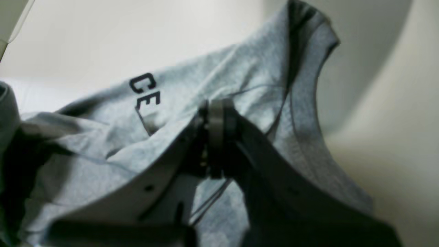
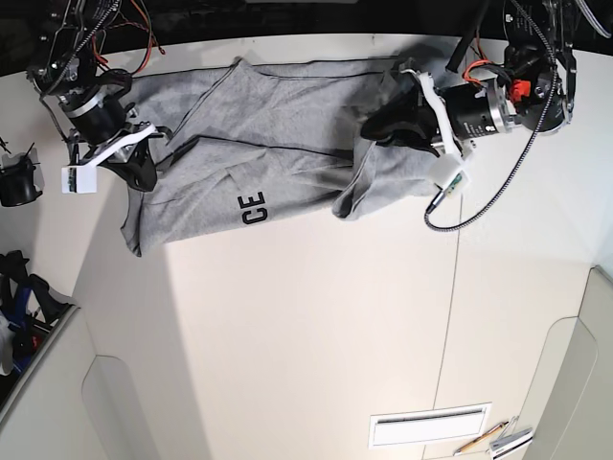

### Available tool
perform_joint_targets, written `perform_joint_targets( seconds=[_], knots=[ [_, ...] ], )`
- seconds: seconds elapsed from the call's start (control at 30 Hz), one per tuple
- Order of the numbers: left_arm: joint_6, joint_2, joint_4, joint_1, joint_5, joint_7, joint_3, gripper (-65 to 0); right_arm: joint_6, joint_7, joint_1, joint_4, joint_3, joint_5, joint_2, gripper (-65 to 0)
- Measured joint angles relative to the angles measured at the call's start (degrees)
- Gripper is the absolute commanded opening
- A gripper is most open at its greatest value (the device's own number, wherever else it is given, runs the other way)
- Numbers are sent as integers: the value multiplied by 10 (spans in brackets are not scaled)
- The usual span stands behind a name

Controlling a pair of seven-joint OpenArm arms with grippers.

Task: Fold the T-shirt properly
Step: 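Fold the gripped shirt end with the left gripper toward the right gripper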

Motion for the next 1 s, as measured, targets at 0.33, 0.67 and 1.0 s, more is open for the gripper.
perform_joint_targets(
  seconds=[0.33,0.67,1.0],
  knots=[
    [0,0,-2,-1,103,-96,73,-650,0,0,0,0,0,0,0,-650],
    [2,0,-6,-1,24,-107,73,-249,1,0,0,0,0,-1,7,-383],
    [2,0,-6,-1,-14,-107,72,-248,-2,4,31,0,38,-10,65,-251]
  ],
)
